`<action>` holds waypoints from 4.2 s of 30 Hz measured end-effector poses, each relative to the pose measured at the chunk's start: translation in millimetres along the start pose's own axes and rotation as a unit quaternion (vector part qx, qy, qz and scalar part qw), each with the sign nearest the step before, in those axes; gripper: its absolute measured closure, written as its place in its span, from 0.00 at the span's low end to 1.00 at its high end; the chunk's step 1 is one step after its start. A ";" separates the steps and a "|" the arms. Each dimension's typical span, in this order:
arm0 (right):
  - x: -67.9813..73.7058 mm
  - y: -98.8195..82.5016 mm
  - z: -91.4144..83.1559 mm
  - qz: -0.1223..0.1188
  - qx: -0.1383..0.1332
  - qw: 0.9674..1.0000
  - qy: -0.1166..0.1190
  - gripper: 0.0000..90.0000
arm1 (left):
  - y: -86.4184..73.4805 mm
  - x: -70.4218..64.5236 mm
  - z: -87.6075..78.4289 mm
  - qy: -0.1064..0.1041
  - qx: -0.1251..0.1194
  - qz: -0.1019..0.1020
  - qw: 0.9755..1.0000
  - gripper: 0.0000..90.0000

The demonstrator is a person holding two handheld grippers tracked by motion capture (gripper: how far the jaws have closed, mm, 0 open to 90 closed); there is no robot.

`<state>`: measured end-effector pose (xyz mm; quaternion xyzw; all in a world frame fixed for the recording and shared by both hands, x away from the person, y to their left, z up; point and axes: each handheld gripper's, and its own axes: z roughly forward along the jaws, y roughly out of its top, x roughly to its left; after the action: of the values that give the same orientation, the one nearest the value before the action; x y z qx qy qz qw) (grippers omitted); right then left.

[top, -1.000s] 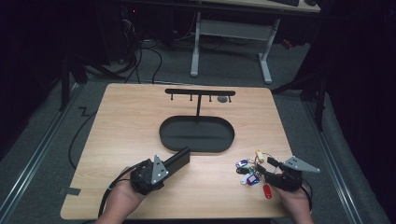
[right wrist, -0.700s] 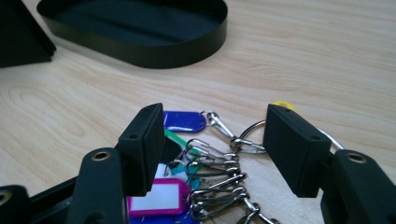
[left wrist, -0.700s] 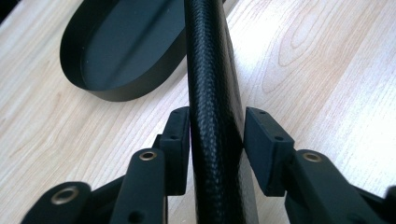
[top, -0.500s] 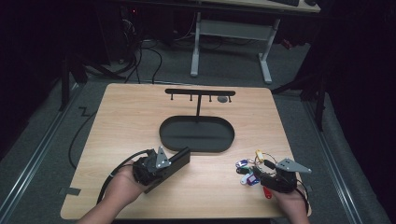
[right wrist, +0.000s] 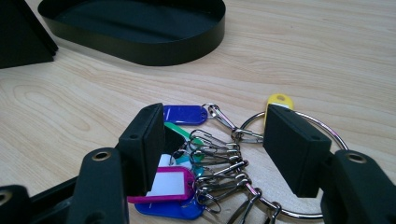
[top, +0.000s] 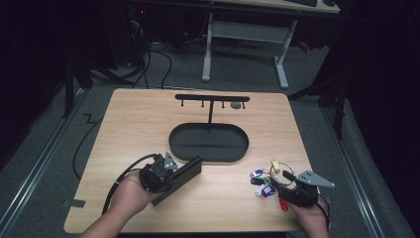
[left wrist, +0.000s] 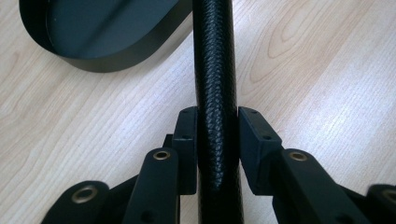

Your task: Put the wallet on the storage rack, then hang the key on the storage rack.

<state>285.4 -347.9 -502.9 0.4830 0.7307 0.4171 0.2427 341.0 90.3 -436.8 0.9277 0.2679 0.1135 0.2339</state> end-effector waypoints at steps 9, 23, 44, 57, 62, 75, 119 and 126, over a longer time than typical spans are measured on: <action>3.0 0.4 -1.8 -0.003 -0.001 1.000 -0.009 0.43 | -1.7 2.2 2.4 -0.005 0.000 0.007 1.000 0.82; 2.3 -5.1 -7.2 -0.007 0.002 1.000 -0.017 0.44 | 1.4 2.7 -2.4 -0.002 -0.023 0.046 0.999 0.83; -3.5 -1.4 -3.6 0.005 -0.005 1.000 -0.002 0.44 | 41.0 -12.6 -12.7 0.043 -0.031 0.150 0.987 0.83; -5.9 -8.2 -10.0 0.007 0.000 1.000 -0.006 0.44 | 62.5 -7.2 -15.1 0.061 -0.049 0.178 0.981 0.83; -7.4 -7.1 -6.1 0.007 0.002 1.000 -0.006 0.44 | 69.2 -0.9 -13.0 0.067 -0.051 0.189 0.978 0.83; -1.4 -5.2 -10.8 -0.011 -0.006 1.000 -0.006 0.44 | 85.5 5.8 -0.1 0.104 -0.050 0.240 0.964 0.83; -9.5 -9.4 -11.6 -0.006 -0.003 1.000 0.006 0.44 | 137.4 38.3 98.1 0.157 -0.036 0.356 0.920 0.83; -9.5 -10.1 -10.8 -0.002 -0.001 1.000 0.010 0.44 | 130.2 41.9 104.7 0.145 -0.019 0.360 0.922 0.82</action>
<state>276.0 -362.4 -506.1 0.4771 0.7333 0.4224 0.2371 468.8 -23.0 -459.4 0.9304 -0.0550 0.3281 0.1539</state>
